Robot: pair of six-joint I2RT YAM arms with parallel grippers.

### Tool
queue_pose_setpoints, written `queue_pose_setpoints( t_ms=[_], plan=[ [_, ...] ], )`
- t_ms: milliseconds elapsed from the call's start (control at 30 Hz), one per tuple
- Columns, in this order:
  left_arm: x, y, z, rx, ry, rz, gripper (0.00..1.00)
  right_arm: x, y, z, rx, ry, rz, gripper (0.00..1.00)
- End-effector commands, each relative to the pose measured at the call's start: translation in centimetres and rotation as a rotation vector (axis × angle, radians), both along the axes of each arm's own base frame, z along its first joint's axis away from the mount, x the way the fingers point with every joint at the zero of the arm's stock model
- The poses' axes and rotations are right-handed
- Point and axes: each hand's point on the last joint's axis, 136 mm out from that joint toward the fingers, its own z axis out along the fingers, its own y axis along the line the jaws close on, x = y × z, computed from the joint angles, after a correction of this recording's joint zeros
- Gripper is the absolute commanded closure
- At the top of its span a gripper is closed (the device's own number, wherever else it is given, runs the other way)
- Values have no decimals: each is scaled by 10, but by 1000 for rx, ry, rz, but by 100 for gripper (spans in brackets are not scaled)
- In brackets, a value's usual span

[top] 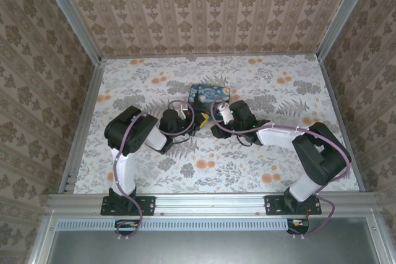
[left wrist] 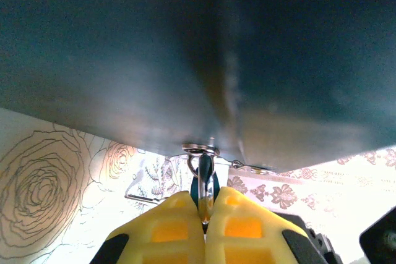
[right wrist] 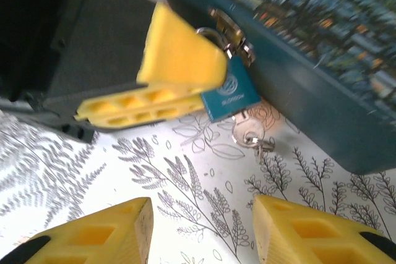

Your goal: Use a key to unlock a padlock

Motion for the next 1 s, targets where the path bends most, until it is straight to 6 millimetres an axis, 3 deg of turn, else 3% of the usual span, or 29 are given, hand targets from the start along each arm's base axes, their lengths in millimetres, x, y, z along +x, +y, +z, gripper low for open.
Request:
queue_pose_setpoints(
  t_ms=[0,267,500,633,767,867,967],
  plan=[
    [3,-2,8,-21,-29,-2,100,11,-11,-4,-179,-88,-14,52],
    [3,-2,7,-20,-26,-1,100,23,-3,-7,-268,-140,-5,48],
    [3,-2,6,-19,-24,-3,100,38,7,-5,-283,-163,-4,52],
    [2,-3,5,-18,-22,-7,100,44,11,-6,-289,-159,-3,62],
    [2,-3,4,-17,-21,-7,100,43,17,-4,-249,-139,1,86],
    [2,-3,3,-15,-22,-7,100,40,25,6,-123,-89,7,100],
    [2,-2,4,-15,-26,-7,100,34,37,20,136,35,46,100]
  ],
)
